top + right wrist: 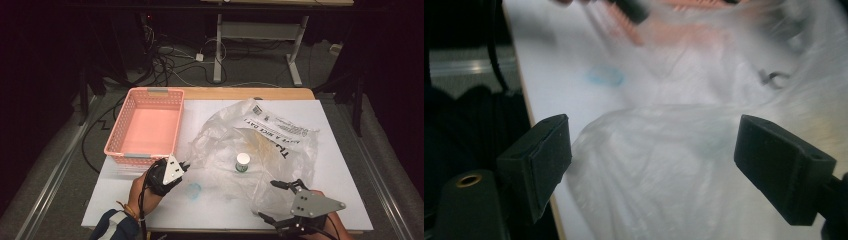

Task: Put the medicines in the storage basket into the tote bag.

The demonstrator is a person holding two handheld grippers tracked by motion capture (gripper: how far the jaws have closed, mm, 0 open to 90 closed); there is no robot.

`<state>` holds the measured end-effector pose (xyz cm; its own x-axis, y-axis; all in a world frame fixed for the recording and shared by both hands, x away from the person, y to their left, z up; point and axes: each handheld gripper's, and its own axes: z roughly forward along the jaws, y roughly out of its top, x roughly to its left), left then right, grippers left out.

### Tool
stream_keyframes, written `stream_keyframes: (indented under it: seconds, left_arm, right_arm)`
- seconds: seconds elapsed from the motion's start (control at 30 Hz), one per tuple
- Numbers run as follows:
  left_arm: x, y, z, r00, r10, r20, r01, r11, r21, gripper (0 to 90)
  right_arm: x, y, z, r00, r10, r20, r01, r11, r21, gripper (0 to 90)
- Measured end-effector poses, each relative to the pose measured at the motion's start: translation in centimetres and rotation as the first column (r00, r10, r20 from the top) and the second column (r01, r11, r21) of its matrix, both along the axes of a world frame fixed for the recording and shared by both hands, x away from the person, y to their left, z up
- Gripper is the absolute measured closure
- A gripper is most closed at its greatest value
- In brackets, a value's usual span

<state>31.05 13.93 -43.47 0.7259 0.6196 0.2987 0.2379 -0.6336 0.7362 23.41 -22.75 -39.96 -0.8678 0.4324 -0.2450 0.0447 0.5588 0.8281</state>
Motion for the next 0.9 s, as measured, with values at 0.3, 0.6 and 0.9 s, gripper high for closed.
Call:
stream_keyframes:
  seconds: [0.3, 0.6, 0.9]
  left_arm:
    - [0.0, 0.0, 0.0, 1.0000, -0.006, -0.003, 0.006, 1.0000, -0.006, 84.0]
    - [0.0, -0.2, -0.1, 0.9998, -0.017, -0.007, 0.017, 0.9999, 0.001, 83.9]
    - [0.1, -0.3, -0.2, 0.9997, -0.022, -0.012, 0.022, 0.9997, 0.007, 83.9]
  right_arm:
    - [1.0, 1.1, -3.1, 0.9999, -0.010, 0.009, 0.012, 0.9770, -0.213, 18.5]
    - [2.4, 0.9, -4.6, 0.9987, -0.003, -0.050, -0.009, 0.9718, -0.236, 48.6]
    - [3.2, 0.8, -4.6, 0.9980, -0.036, -0.052, 0.022, 0.9701, -0.242, 85.4]
